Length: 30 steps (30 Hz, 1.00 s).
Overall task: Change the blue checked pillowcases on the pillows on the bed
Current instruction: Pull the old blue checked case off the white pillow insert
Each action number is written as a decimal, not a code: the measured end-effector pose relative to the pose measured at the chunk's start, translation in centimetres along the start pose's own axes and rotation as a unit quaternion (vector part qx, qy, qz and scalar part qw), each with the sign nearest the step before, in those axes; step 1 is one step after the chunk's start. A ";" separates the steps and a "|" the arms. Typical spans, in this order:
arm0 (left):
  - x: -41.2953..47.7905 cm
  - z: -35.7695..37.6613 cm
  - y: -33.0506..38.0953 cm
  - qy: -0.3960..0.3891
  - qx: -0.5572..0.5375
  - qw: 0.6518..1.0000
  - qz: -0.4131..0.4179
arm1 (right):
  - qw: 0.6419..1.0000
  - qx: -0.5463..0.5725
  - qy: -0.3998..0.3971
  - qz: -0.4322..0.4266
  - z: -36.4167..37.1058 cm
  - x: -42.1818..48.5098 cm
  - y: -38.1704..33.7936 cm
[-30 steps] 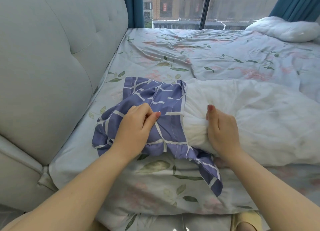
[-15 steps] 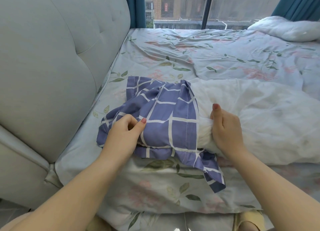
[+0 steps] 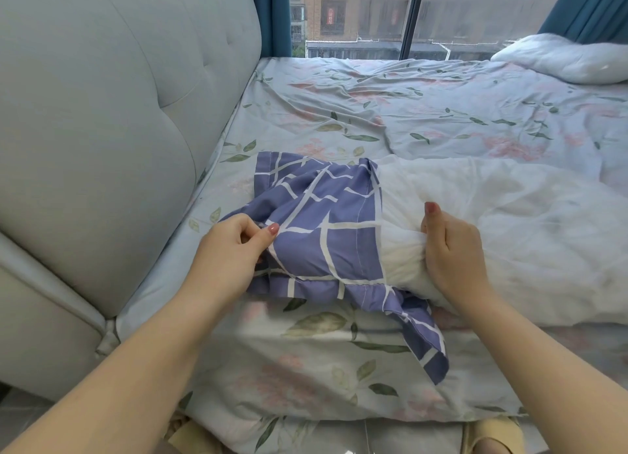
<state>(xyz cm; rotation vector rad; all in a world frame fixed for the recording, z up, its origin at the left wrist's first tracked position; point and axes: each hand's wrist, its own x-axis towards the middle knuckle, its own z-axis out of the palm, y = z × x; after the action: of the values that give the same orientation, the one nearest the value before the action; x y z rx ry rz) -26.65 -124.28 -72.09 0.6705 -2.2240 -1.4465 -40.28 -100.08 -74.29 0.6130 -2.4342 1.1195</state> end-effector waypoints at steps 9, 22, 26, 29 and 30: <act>1.6 -2.3 0.2 0.052 0.054 0.997 0.030 | 1.000 0.010 0.022 0.010 -0.8 1.3 0.5; -2.3 3.5 0.8 -0.034 0.090 0.995 0.023 | 0.983 -0.124 0.027 -0.135 0.3 -0.9 -0.1; -2.5 4.4 1.3 0.000 0.044 0.997 0.060 | 0.956 -0.130 0.060 -0.256 0.8 -2.5 -1.6; -2.5 4.6 1.3 0.002 -0.014 0.999 0.042 | 0.946 -0.126 0.031 -0.296 1.5 -3.4 -2.4; -2.4 4.6 1.3 -0.005 -0.039 0.999 0.033 | 0.945 -0.133 0.016 -0.299 1.7 -3.6 -2.4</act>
<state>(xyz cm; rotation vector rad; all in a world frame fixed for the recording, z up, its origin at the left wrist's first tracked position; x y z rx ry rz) -27.54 -119.02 -72.79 0.5596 -2.1647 -1.4973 -36.32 -102.02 -75.69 1.1252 -2.0884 0.5373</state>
